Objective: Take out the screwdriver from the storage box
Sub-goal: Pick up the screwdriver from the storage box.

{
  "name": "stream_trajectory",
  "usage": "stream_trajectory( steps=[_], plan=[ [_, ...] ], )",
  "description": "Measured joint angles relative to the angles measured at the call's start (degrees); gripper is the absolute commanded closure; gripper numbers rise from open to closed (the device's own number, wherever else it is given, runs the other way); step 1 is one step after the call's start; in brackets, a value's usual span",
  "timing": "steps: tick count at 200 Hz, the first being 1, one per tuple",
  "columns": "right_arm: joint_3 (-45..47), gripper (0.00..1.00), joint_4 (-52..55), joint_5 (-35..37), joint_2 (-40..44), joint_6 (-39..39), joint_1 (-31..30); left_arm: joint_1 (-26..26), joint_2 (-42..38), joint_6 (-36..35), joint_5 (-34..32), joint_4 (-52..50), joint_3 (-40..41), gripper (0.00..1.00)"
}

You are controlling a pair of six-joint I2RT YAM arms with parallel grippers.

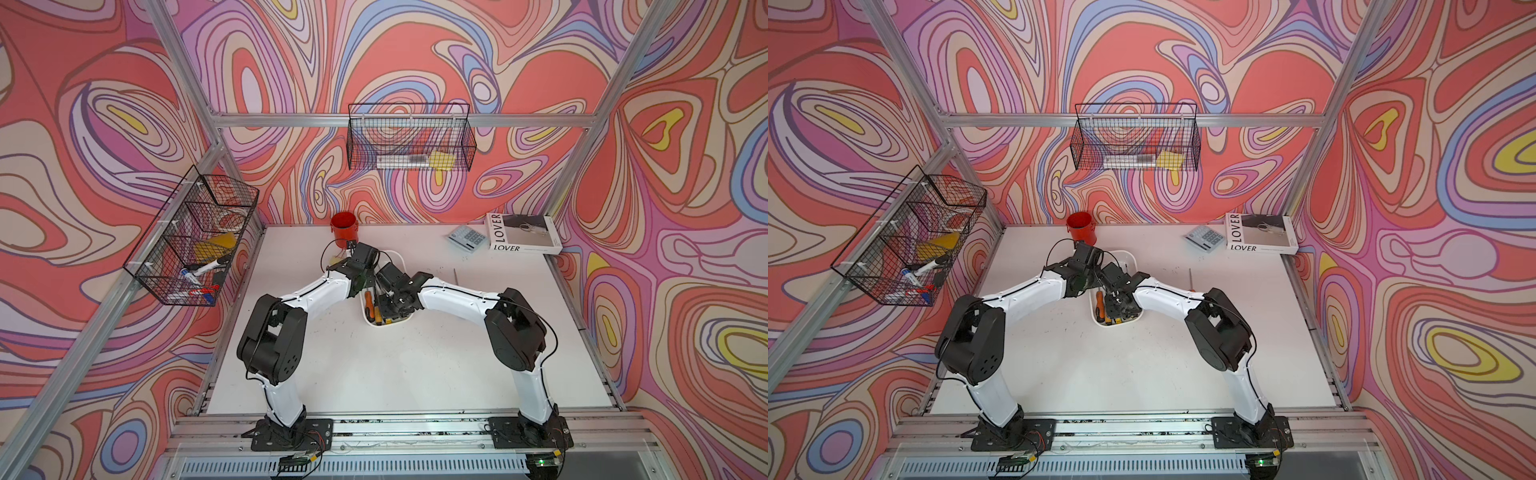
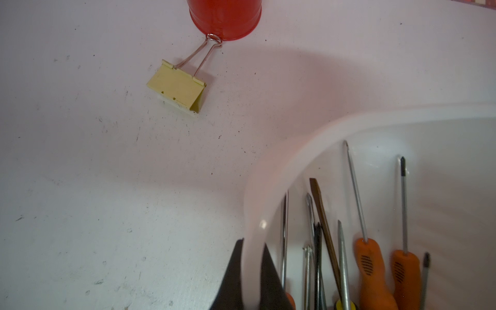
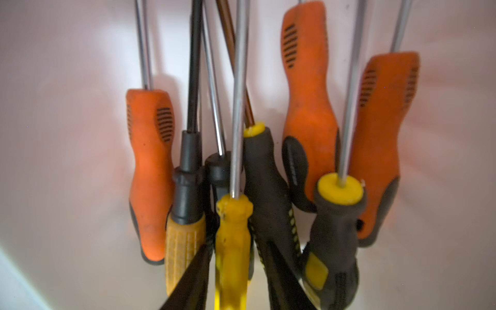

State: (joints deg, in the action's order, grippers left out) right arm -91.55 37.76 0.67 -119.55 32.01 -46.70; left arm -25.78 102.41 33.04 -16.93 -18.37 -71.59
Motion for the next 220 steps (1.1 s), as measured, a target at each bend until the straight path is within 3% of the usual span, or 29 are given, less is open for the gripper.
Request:
stream_trajectory(
  steps=[60, 118, 175, 220],
  plan=[
    [0.07, 1.00, -0.04, 0.83, -0.02, 0.02, -0.04, 0.00, 0.00, -0.02, -0.02, 0.07, 0.00, 1.00],
    [2.23, 1.00, -0.63, 2.64, 2.49, 0.09, 0.04, -0.11, 0.00, -0.02, 0.22, 0.33, -0.02, 1.00],
    [4.15, 1.00, -0.70, 5.75, 11.08, -0.04, 1.81, -0.11, 0.00, -0.07, 0.22, 0.24, 0.00, 1.00],
    [4.26, 1.00, 1.49, 6.82, 15.96, -1.99, 7.06, -0.11, 0.00, -0.09, 0.20, 0.24, -0.02, 1.00]
  ],
)
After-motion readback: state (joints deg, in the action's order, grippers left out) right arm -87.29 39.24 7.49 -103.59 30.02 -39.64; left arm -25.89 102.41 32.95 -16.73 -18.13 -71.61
